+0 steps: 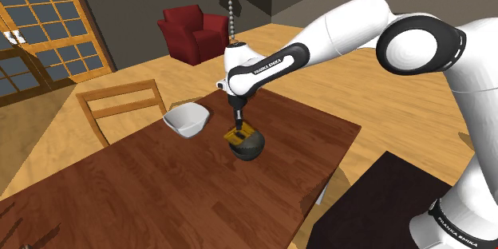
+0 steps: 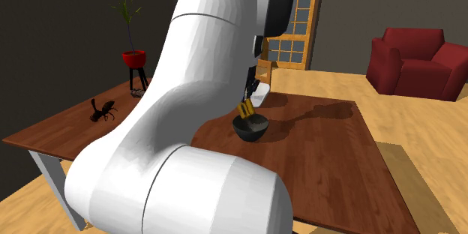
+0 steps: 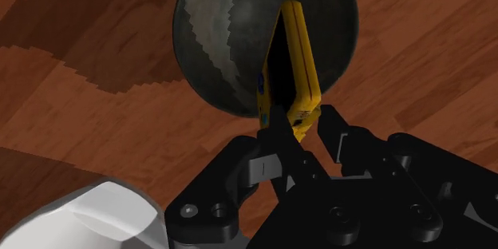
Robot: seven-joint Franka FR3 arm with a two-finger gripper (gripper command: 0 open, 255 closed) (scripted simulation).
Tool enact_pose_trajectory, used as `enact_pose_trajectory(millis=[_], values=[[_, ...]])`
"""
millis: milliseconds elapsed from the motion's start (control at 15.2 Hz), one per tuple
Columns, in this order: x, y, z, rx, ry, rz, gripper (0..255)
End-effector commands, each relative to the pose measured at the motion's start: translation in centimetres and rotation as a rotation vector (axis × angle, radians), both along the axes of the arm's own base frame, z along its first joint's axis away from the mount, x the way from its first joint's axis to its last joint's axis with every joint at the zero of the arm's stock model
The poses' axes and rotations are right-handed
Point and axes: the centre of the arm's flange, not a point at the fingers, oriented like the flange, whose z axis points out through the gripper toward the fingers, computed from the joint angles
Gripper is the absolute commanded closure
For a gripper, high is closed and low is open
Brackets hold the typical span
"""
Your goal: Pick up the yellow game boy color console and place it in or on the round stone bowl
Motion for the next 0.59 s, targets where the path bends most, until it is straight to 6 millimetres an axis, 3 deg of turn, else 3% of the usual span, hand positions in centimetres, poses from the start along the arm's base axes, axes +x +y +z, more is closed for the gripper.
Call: enact_pose_trajectory(millis=[0,66,396,528], values=[[0.0,0.0,0.0,0.000,0.000,0.000,255],[0.0,0.0,0.0,0.000,0.000,0.000,0],[0.0,0.0,0.0,0.000,0.000,0.000,0],[0.0,-0.1,2.7,0.000,0.000,0.000,0]])
